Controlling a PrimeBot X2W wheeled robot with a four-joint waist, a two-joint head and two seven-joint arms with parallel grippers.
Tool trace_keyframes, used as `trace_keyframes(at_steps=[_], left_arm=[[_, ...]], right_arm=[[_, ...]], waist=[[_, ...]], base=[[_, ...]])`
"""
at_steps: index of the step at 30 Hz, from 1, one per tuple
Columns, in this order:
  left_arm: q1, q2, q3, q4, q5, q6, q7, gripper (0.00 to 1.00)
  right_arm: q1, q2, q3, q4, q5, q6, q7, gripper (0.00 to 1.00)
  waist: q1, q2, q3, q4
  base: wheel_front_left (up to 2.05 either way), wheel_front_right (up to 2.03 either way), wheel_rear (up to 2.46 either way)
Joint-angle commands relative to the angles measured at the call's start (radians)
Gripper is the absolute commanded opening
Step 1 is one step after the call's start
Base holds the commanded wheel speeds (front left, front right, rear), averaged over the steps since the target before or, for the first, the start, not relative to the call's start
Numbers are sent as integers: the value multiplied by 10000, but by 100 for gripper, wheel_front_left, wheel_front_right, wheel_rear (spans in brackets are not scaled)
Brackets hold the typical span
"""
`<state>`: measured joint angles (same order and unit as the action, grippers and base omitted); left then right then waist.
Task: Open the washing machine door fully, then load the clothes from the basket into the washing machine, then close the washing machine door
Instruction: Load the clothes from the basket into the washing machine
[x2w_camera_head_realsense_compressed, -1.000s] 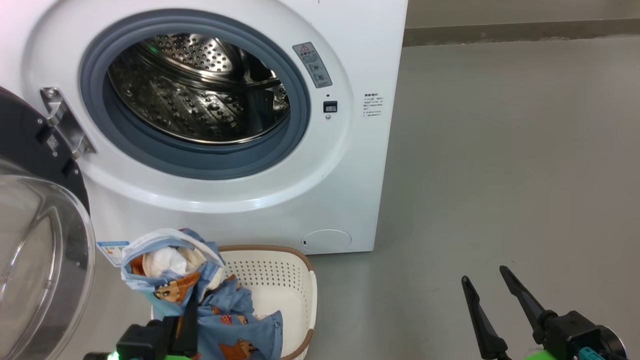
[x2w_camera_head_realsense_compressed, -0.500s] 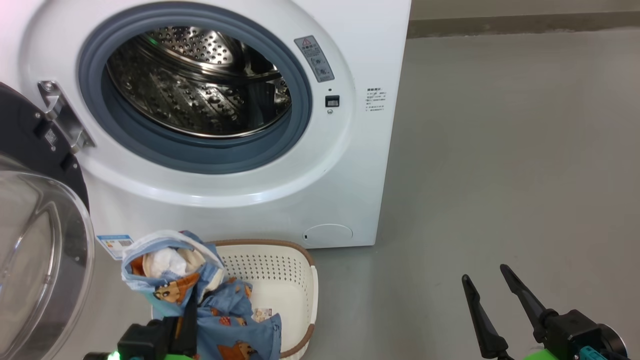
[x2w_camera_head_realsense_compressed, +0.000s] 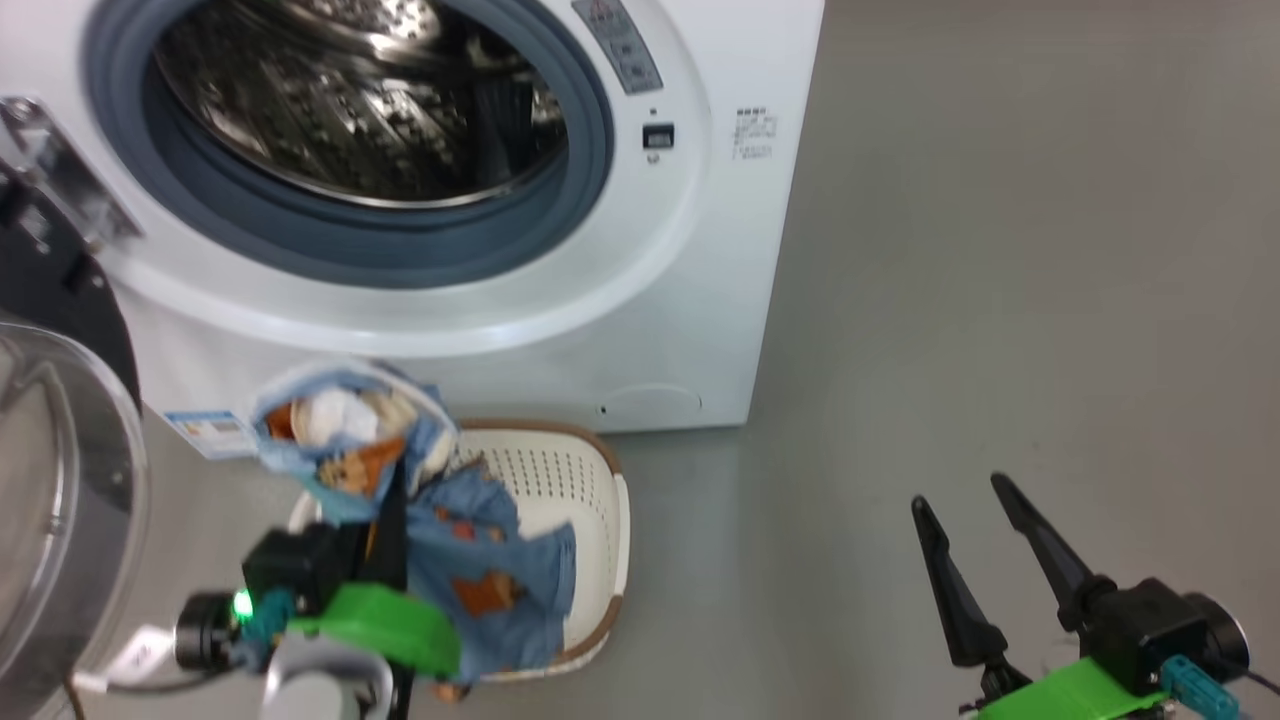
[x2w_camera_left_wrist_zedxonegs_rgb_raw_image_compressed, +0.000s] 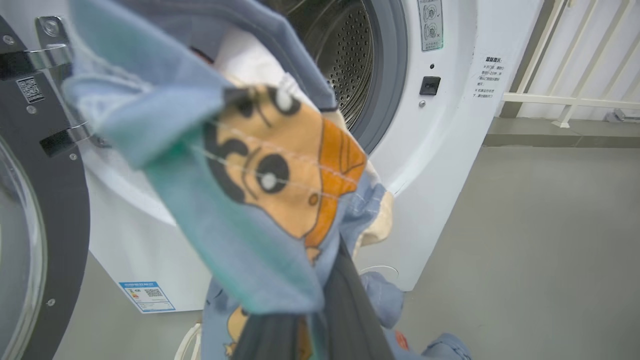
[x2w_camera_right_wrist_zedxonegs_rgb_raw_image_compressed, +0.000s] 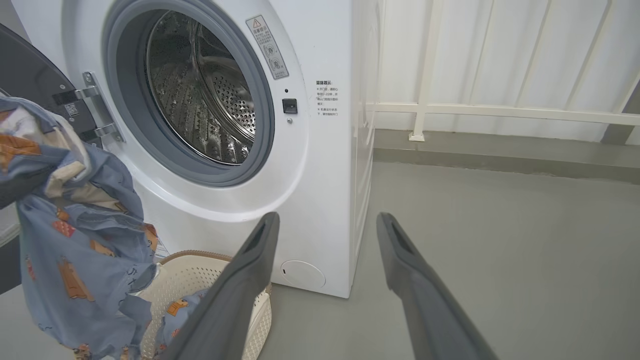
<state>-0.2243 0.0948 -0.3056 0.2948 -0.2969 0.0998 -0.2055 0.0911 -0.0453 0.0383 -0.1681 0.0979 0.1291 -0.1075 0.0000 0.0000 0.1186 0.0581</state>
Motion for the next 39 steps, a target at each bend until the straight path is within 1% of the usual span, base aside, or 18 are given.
trace_keyframes(at_steps=[1,4,8,9,12,15,18,23,30,34,39], left_arm=[[-944,70,377,212,-147,-75,-165,0],[-1854,13,465,996,-240,-166,-221,0],[-3256,-36,601,2168,-482,-444,-164,0],[-3256,-36,601,2168,-482,-444,-164,0],[-4428,-6,739,2987,-673,-672,-31,0],[-5652,143,832,3788,-794,-939,189,0],[-6828,416,898,4577,-868,-1172,614,0],[-8534,1015,998,5627,-1057,-1591,1701,0],[-10460,1939,999,6368,-1287,-1961,3664,0],[-11394,2476,958,6336,-1266,-2028,4370,0],[-12297,3083,968,6036,-1035,-1771,4419,0]], right_arm=[[-518,-49,306,-345,-41,16,-110,100],[-804,-49,371,-365,-7,16,-215,100],[-1260,-49,518,-294,42,16,-407,100],[-1260,-49,518,-294,42,16,-407,100],[-1654,-49,608,-238,103,16,-588,100],[-2048,-49,736,-114,160,16,-767,100],[-2402,-49,891,47,237,16,-947,100],[-2855,-49,1014,338,379,16,-1209,100],[-3222,-49,1283,700,529,16,-1431,100],[-3437,-49,1505,852,661,16,-1494,100],[-3629,-49,1787,1012,824,16,-1530,100]], waist=[[0,0,928,-156],[0,0,1571,-285],[0,0,2443,-546],[0,0,2443,-546],[0,0,3116,-791],[0,0,3755,-1044],[0,0,4288,-1307],[0,0,4970,-1700],[0,0,5562,-2074],[0,0,5898,-2311],[0,0,6239,-2586]], base=[[0,0,0],[0,0,0],[0,0,0],[0,0,0],[0,0,0],[0,0,0],[0,0,0],[0,0,0],[0,0,0],[0,0,0],[0,0,0]])
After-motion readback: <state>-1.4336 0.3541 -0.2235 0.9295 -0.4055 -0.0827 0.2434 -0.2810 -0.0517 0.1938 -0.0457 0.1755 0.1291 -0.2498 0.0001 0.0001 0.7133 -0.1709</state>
